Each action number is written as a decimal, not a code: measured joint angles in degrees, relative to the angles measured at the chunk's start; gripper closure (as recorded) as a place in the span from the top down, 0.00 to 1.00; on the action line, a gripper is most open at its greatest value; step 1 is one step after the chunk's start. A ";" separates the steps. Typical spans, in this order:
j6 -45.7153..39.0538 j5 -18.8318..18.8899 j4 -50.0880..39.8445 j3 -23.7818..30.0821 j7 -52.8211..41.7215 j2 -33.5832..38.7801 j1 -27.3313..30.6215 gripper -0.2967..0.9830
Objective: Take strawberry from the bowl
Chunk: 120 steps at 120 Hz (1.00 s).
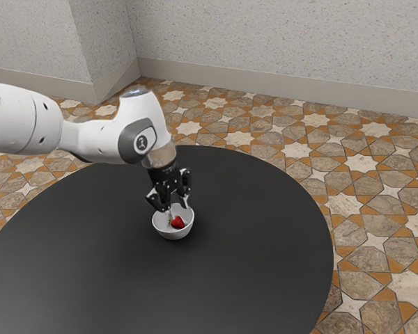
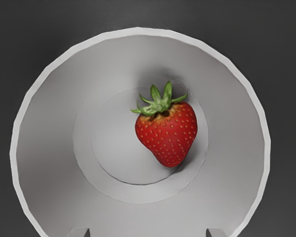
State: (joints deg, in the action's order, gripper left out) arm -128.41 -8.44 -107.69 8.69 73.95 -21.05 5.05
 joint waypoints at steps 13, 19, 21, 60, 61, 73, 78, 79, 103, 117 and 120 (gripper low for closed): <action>-0.48 0.05 1.62 -0.38 0.30 -2.27 -0.02 0.44; -0.64 0.06 2.08 -0.46 0.39 -2.81 -0.03 0.43; -0.69 0.06 2.15 -0.48 0.42 -2.92 -0.03 0.43; -0.77 -0.15 1.93 -1.72 0.83 -4.39 -0.03 0.41; -0.76 -0.17 1.92 -1.73 0.84 -4.39 -0.03 0.41; -0.90 -0.23 1.99 -1.73 0.93 -4.73 -0.04 0.41; -1.06 -0.20 2.12 -1.74 0.96 -5.08 -0.04 0.41; -1.09 -0.19 2.14 -1.74 0.96 -5.15 -0.04 0.41; -2.71 -0.31 2.29 -2.26 0.42 -6.64 0.01 0.41; -3.15 -0.44 2.32 -2.83 0.09 -7.17 0.03 0.41; -3.22 -0.46 2.34 -2.86 0.03 -7.25 0.04 0.41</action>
State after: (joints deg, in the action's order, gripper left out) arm -131.63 -8.89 -105.35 5.83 73.99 -28.31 5.09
